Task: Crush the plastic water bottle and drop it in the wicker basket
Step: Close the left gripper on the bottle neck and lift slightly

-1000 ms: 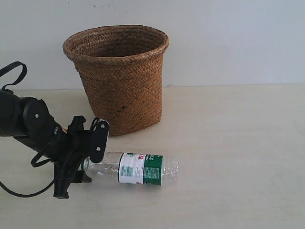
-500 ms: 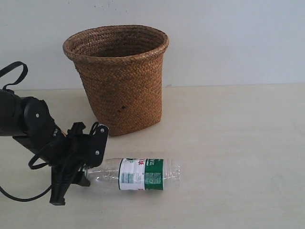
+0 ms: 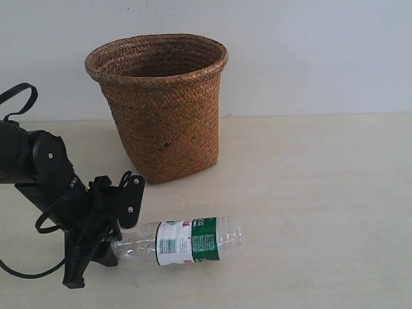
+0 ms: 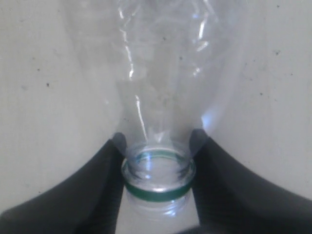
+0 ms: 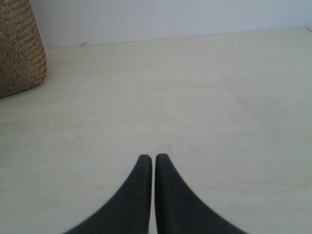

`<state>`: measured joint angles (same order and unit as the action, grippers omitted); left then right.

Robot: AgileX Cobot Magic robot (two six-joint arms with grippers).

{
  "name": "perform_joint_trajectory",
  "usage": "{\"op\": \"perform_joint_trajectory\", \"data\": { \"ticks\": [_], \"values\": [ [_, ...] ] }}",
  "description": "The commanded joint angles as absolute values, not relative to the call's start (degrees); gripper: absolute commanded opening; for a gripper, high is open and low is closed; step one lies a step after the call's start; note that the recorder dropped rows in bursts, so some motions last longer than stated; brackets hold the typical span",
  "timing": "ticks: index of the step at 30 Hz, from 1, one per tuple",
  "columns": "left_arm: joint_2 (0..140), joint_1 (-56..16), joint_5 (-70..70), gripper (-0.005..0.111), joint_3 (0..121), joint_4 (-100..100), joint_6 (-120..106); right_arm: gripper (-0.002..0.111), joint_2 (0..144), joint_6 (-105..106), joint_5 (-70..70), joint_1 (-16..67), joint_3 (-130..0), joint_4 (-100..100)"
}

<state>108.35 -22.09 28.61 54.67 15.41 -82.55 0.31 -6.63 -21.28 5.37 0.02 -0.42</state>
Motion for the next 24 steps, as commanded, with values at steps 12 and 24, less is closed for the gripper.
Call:
{"op": "perform_joint_trajectory", "data": {
  "ticks": [12, 24],
  "values": [
    [104.0, -22.5, 32.8, 0.004, 54.5, 19.8, -81.9, 0.0, 0.0, -6.4, -20.3, 5.2, 0.0, -0.5],
    [102.4, -22.5, 32.1, 0.004, 51.4, 21.7, -81.9, 0.0, 0.0, -6.4, -20.3, 5.2, 0.0, -0.5]
  ]
}}
